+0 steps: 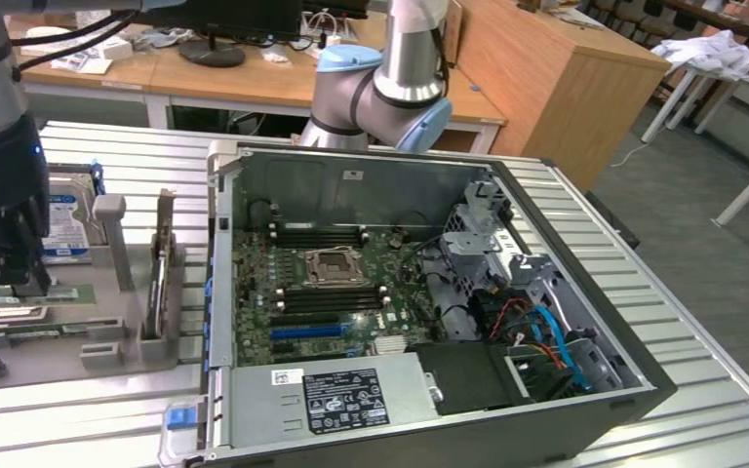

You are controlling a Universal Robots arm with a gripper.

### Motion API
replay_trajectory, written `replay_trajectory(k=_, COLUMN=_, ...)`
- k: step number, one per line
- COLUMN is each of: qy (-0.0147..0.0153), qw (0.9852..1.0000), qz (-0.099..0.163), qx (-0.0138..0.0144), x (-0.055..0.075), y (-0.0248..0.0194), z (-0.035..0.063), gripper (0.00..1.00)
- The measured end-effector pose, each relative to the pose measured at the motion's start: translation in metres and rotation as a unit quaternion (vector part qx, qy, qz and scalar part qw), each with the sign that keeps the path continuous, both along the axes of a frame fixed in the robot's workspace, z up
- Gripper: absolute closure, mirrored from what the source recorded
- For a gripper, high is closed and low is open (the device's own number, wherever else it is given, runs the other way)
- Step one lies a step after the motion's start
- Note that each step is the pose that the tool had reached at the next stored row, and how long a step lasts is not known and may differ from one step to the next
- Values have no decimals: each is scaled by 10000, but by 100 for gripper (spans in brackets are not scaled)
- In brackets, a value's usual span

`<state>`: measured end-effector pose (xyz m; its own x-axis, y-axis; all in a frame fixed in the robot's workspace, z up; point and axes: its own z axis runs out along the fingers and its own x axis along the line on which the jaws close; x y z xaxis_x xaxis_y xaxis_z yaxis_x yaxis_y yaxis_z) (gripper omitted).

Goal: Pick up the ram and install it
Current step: 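Pick up the ram and move it above insertion slot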

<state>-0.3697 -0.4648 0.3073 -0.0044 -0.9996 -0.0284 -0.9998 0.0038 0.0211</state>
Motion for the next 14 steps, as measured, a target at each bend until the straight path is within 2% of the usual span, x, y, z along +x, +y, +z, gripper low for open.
replay_trajectory(k=6, qy=0, qw=10000, qz=0, qx=0, x=3, y=0, z=163, gripper=88)
replay_trajectory(k=14, qy=0, qw=10000, qz=0, qx=0, x=4, y=0, z=332, gripper=88)
